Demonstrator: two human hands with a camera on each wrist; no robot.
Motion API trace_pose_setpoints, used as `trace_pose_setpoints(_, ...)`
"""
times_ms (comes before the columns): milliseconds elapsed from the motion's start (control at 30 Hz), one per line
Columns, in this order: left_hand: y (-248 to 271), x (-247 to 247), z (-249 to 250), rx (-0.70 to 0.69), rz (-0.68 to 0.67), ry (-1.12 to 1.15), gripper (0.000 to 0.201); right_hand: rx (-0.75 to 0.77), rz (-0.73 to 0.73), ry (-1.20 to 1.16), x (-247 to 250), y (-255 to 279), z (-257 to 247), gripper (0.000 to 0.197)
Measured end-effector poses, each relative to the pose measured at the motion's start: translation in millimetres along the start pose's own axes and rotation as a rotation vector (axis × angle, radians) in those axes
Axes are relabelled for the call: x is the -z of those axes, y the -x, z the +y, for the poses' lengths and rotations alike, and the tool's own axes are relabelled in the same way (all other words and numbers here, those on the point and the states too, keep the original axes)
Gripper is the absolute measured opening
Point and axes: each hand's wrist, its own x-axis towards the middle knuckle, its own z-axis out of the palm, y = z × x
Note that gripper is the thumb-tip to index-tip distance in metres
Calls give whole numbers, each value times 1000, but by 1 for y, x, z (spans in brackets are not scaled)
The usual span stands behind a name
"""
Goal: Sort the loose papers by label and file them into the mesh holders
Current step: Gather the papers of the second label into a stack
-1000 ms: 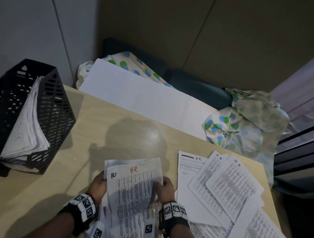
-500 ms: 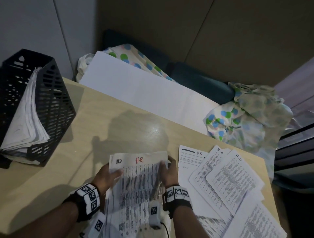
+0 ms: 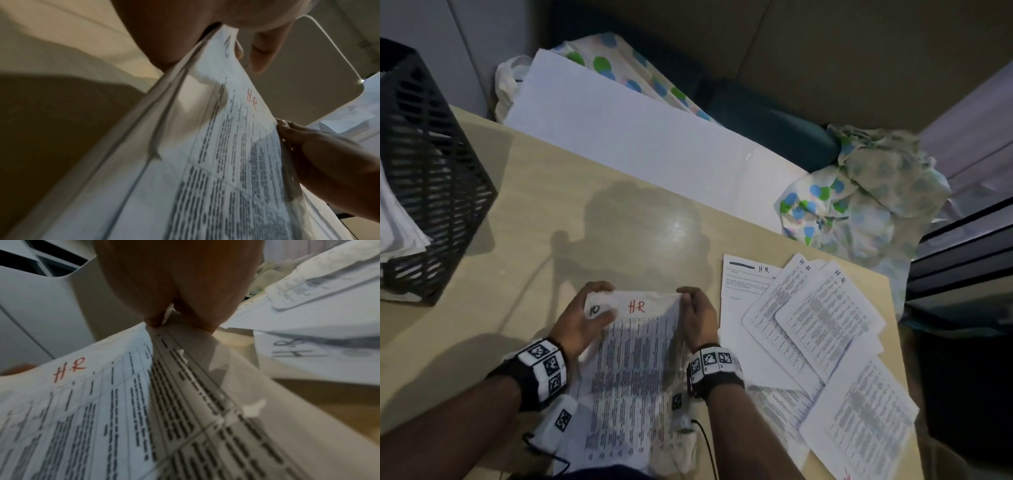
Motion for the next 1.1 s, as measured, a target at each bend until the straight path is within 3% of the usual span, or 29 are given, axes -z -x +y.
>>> trace_pose_setpoints(67,5,-4,-8,71,-42,60,59,-17,31,-18,1,4,5,21)
trace_pose_setpoints(133,9,-8,-15,102,-111,-10,65,-37,8,-31,6,3,6,23)
trace_pose_setpoints(200,10,-11,-20,115,-135,-256,53,-57,22,-44,22,-3,9,22)
trace_pose_setpoints(267,2,-13,-26,171,-28,-454,44,-49,149,-5,51,-12,21,24)
trace_pose_setpoints(367,-9,-10,-26,273,94,-436,37,-110,245,379,106,-24,54,45)
trace_pose_setpoints(433,-15,-7,-25,302,151,-412,36,-252,105,663,135,-24,78,67)
trace_pose_setpoints(500,-16,-6,-23,298,152,-440,39,-350,-94,786,150,-23,98,85)
trace_pose_setpoints(600,-16,-7,-24,322,135,-440,40,-301,-277,820,153,-18,116,77)
trace_pose_setpoints(767,-16,-5,-27,286,124,-491,39,-117,-421,1091,148,-14,119,65)
trace_pose_setpoints(1100,-13,-6,-22,303,108,-374,35,-79,-471,1007,148,-34,102,79)
